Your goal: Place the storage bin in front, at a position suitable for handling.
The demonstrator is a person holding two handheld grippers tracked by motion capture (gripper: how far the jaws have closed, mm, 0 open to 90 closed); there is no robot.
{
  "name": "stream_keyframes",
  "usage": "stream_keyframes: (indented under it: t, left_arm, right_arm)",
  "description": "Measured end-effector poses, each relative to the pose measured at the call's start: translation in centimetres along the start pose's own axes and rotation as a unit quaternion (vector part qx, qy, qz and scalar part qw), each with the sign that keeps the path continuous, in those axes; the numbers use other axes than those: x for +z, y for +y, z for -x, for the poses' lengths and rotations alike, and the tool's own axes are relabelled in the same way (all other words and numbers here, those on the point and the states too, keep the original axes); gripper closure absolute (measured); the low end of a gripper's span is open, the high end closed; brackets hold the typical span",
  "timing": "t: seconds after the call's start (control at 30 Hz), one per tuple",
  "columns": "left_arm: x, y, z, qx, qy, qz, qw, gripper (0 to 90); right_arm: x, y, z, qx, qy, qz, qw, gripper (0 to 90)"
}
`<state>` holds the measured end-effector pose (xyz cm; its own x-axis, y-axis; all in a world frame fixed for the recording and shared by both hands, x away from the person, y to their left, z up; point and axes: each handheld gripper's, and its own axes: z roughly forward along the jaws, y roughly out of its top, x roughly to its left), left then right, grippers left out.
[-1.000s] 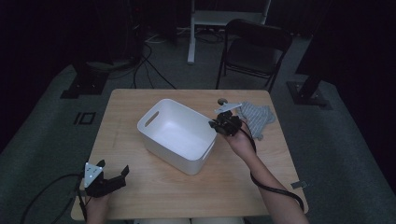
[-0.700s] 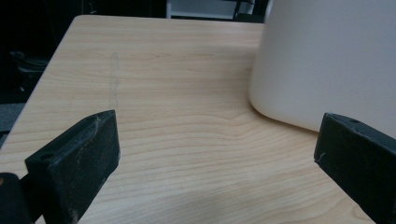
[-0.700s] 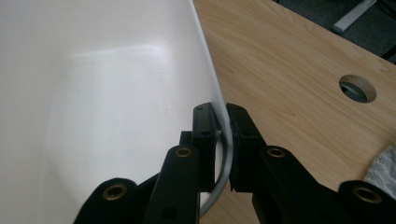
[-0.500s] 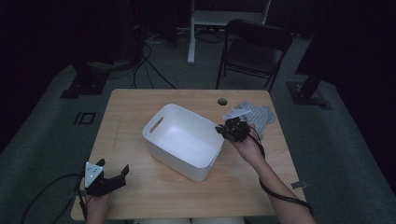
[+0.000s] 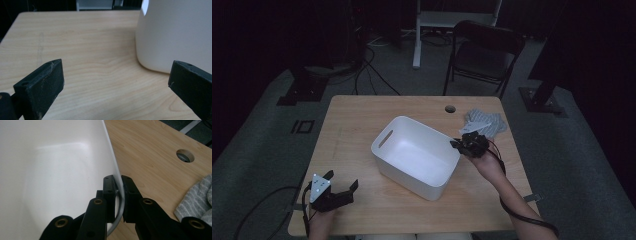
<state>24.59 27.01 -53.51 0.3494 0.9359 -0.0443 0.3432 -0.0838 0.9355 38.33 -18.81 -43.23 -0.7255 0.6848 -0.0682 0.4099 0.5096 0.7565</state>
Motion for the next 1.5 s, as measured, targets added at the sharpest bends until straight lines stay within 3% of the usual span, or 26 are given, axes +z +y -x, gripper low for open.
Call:
stream_keyframes:
  t: [0.1,0.2,0.4,0.53,0.67,0.77,0.83,0.93,1.03,1.2,1.33,1.43,1.5]
  left_arm:
    - [0.1,0.1,0.6,0.009,-0.01,-0.003,0.9999,0.4]
    - [0.2,0.4,1.2,0.008,-0.039,0.015,0.9991,0.4]
    - [0.3,0.9,2.2,0.032,-0.049,0.001,0.9983,0.4]
    - [0.3,1.5,2.5,0.013,-0.072,-0.003,0.9973,0.4]
    - [0.2,2.8,2.9,0.001,-0.089,-0.013,0.996,0.4]
    - [0.2,4.3,3.1,-0.011,-0.118,-0.016,0.9929,0.4]
    - [0.2,5.4,3.3,-0.005,-0.119,-0.012,0.9928,0.4]
    - [0.4,7.2,3.6,0.003,-0.116,-0.005,0.9933,0.4]
    - [0.9,9.1,3.7,0.007,-0.136,-0.007,0.9907,0.4]
    - [2.5,11.4,3.9,0.011,-0.163,-0.019,0.9864,0.4]
    - [4.3,12.2,4.1,0.012,-0.172,-0.022,0.9848,14.3]
    - [5.4,12.4,4.3,0.035,-0.16,-0.028,0.9861,23.1]
    - [6.0,12.4,4.4,0.042,-0.166,-0.032,0.9847,27.1]
  right_arm:
    - [-0.6,-0.6,0.1,0.003,0.003,0.004,1.0,83.4]
    - [-1.2,-1.1,0.1,-0.001,0.001,0.001,1.0,83.4]
    - [-2.2,-2.0,0.4,-0.005,0.003,-0.003,1.0,83.3]
    - [-2.7,-2.4,0.4,-0.015,0.001,-0.006,0.9999,83.2]
    - [-2.8,-2.7,0.8,0.007,0.014,0.002,0.9999,83.4]
    - [-2.8,-2.7,0.8,0.016,0.013,0.003,0.9998,83.1]
    - [-2.9,-2.8,0.8,0.024,0.013,0.008,0.9996,80.9]
    - [-3.6,-2.9,0.7,0.047,0.021,0.033,0.9981,67.2]
    - [-4.5,-3.2,0.5,0.067,0.019,0.055,0.996,59.6]
    - [-5.8,-3.6,0.5,0.092,0.015,0.077,0.9927,56.2]
    - [-5.9,-3.7,0.6,0.101,0.003,0.084,0.9913,56.5]
    - [-5.7,-3.9,0.6,0.108,-0.001,0.089,0.9901,58.8]
    - [-5.7,-3.9,0.6,0.111,-0.003,0.094,0.9894,60.4]
